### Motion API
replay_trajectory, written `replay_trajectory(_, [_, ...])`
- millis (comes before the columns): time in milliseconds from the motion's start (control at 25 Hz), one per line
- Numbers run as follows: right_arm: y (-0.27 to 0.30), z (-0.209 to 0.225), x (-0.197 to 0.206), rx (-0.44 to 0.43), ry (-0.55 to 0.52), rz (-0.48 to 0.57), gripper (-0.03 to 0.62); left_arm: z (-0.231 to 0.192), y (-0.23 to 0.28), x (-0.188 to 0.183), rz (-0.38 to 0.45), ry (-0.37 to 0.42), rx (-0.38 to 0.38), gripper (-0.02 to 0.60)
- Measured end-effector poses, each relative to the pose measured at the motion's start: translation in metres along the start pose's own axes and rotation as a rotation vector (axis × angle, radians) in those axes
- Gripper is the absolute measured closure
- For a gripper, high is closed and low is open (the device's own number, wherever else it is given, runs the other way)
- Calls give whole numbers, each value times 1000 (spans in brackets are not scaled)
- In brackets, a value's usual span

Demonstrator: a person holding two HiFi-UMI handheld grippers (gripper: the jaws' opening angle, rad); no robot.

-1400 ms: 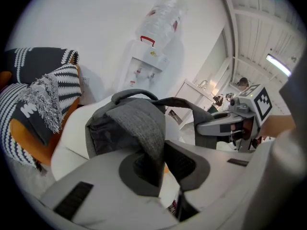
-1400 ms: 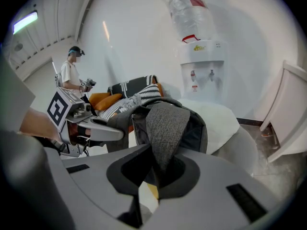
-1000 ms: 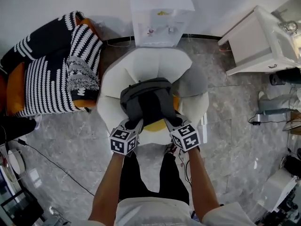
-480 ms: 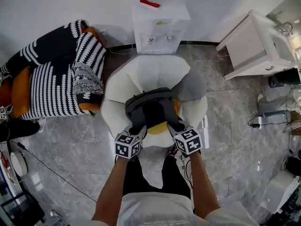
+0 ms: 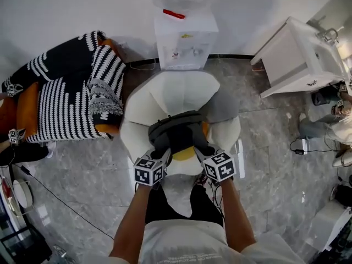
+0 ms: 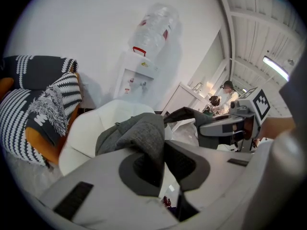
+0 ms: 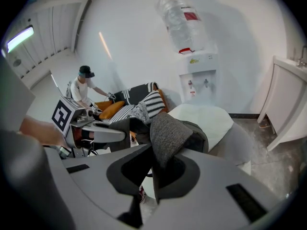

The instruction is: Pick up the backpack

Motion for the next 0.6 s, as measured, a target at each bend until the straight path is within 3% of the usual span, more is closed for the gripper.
replay_trajectory(480, [-15,1,-21,-6,-22,17,560,9,-11,-10,9,-33,-9,525])
replay_trajectory(600, [-22,1,-28,-24,26,60,560,11,-13,-12,10,-30,-6,524])
Point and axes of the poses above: the fingertips, and each gripper's own axes: y forward along the fingers, z to its right, x out of its underside, the point moved 8 cm from there along -y, backward along the fingers, and after that the axes turned 7 degrees about z, right-handed, at the moved point
